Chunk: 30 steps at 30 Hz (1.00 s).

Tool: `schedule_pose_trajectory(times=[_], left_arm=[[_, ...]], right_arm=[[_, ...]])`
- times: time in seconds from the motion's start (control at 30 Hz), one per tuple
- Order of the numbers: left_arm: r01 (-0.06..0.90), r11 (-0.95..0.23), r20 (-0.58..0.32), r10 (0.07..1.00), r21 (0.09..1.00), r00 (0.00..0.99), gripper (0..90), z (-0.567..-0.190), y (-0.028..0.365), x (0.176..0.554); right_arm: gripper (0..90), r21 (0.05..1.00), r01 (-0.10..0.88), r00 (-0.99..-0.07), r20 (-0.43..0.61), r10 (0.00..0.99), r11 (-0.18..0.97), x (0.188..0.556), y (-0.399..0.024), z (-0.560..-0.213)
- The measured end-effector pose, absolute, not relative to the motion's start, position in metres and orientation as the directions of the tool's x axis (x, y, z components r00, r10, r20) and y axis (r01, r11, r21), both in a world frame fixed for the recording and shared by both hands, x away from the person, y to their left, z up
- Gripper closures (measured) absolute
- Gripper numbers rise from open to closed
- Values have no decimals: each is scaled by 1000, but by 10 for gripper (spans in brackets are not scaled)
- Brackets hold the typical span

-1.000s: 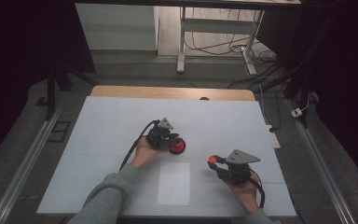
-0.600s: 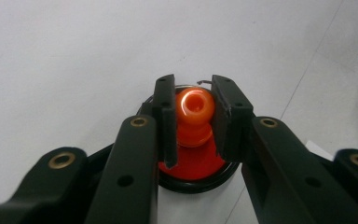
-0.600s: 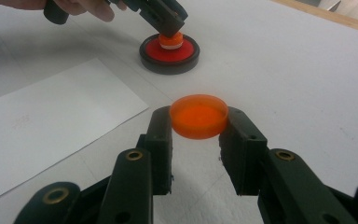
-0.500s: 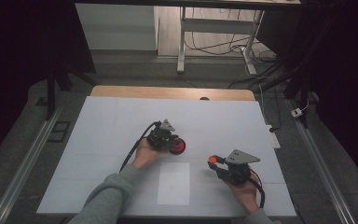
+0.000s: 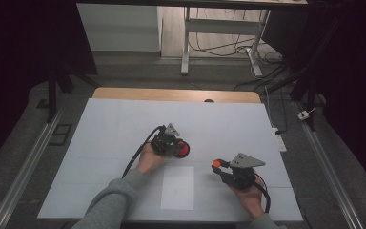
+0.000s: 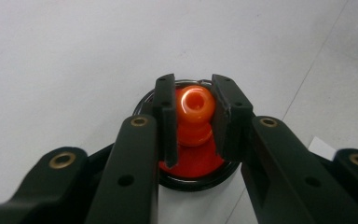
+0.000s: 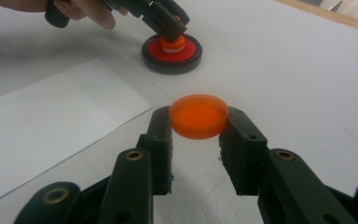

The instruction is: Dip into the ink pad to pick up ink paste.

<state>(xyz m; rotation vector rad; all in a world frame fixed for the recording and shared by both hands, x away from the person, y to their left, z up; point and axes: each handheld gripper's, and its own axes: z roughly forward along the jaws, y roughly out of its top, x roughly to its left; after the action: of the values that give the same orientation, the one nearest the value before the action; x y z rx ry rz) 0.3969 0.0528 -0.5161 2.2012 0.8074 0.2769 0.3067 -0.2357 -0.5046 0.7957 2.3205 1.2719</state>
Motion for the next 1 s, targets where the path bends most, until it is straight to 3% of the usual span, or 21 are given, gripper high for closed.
schedule_pose_trajectory(times=[1.0], left_arm=[[454,-479,-50,645,751,763,731,-521,54,392]], right_arm=[[650,849,301,-767,-55,639,434,306,-235,-505]])
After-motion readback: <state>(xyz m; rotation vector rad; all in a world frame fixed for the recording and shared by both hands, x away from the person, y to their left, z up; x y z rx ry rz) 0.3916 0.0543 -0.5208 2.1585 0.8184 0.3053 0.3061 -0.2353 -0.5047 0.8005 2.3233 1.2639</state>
